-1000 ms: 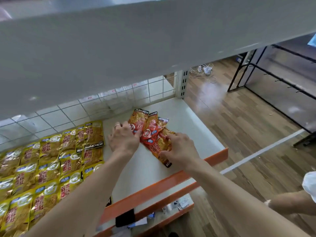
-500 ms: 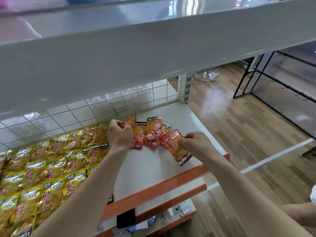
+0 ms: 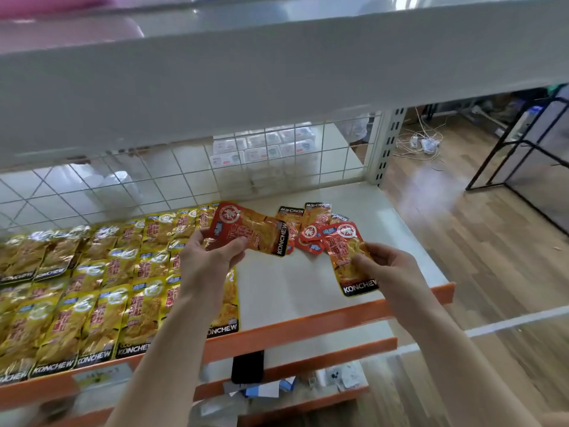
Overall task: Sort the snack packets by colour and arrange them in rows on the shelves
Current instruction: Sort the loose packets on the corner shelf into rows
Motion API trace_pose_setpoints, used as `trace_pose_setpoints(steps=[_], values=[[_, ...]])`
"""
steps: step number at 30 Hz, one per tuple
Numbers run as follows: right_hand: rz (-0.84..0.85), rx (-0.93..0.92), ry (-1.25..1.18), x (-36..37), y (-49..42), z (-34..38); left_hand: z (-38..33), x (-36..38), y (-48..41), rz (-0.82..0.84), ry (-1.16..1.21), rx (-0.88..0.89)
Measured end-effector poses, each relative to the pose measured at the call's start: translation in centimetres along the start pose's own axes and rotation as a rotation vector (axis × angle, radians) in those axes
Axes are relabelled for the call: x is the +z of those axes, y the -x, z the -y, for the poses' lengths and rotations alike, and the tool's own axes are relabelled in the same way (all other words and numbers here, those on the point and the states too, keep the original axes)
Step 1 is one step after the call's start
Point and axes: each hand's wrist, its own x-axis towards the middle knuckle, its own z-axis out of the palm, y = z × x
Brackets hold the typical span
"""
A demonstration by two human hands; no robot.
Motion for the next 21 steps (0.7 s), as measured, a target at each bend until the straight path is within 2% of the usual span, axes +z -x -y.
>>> trace_pose_setpoints(steps=[7, 12, 21], values=[[0.09, 0.007, -0.105, 2.7, 0.4, 0.0, 0.1, -2.8, 1.8, -0.045, 0.096, -0.117], [0.153, 0.069, -0.185, 4.8, 1.1, -0.5, 0.5, -5.8, 3.7, -0.049, 0.012, -0.127], [0.213, 0.04, -0.178, 9.9, 4.6, -0.4, -0.1, -13.1, 5.8, -0.026, 0.111, -0.136]])
